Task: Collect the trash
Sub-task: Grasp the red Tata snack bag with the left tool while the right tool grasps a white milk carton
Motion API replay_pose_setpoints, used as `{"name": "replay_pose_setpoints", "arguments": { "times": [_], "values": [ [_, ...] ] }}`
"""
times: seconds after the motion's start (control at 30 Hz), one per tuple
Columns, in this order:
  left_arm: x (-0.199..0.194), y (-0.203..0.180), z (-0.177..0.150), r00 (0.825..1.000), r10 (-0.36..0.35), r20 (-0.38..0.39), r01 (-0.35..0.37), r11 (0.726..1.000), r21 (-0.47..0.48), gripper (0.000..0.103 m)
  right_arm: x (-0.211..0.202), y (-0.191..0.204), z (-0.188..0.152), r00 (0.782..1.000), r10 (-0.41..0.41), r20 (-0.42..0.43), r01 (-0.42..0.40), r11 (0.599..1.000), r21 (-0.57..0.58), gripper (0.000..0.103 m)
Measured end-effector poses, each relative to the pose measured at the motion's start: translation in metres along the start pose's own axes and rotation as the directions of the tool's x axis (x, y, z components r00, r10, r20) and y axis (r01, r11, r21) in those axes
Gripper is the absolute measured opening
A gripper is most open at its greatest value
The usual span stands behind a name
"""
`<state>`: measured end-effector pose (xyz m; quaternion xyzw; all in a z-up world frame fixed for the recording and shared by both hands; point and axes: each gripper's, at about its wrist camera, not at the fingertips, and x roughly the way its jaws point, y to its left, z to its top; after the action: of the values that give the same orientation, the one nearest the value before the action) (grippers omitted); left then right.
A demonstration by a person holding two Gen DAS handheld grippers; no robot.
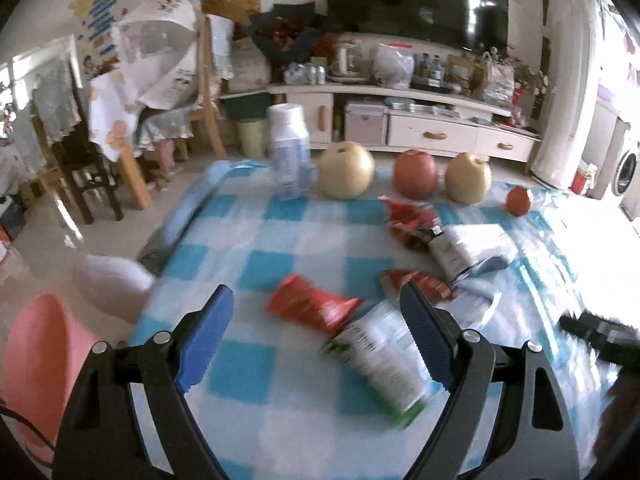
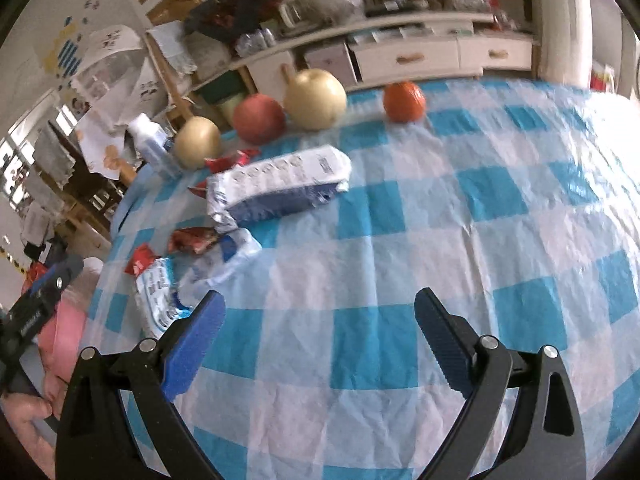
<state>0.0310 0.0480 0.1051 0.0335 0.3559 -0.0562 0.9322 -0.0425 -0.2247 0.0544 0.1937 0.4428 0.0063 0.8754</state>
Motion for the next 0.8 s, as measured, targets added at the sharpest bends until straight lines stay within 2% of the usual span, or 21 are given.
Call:
{"name": "replay_pose_setpoints", "arguments": {
  "times": [0.07, 0.17, 0.43, 0.6, 0.77, 0.8],
  "values": [
    [0.011, -0.014, 0.01, 1.0, -0.019, -0.013, 0.019, 1.0, -0.002, 0.079, 0.003, -0.002, -0.002, 0.999, 0.033, -0.026, -0.032, 0.999, 0.019, 0.095],
    [0.034, -0.038, 0.024, 0.998, -0.042, -0.039, 0.042, 0.999, 0.003, 0.077, 0.004, -0.001, -0.004, 0.997, 0.058, -0.043, -0.057, 0.998, 0.022, 0.095],
    [0.108, -0.085, 0.06, 0.993, -0.032, -0.117, 0.033, 0.999, 0.001, 0.074, -0.006, -0.011, -0.005, 0.998, 0.055, -0.037, -0.055, 0.998, 0.02, 0.095],
    [0.154, -0.107, 0.073, 0.975, 0.019, -0.22, -0.002, 0.997, 0.078, 0.074, -0.01, -0.023, -0.003, 0.997, 0.075, -0.034, -0.073, 0.996, 0.056, 0.095],
    [0.186, -0.114, 0.074, 0.953, 0.055, -0.297, -0.028, 0.995, 0.095, 0.074, -0.011, -0.03, -0.001, 0.996, 0.086, -0.04, -0.083, 0.994, 0.067, 0.095],
    [0.19, -0.115, 0.073, 0.949, 0.062, -0.308, -0.032, 0.995, 0.099, 0.069, -0.012, -0.032, 0.0, 0.995, 0.089, -0.039, -0.086, 0.994, 0.071, 0.095]
  ]
}}
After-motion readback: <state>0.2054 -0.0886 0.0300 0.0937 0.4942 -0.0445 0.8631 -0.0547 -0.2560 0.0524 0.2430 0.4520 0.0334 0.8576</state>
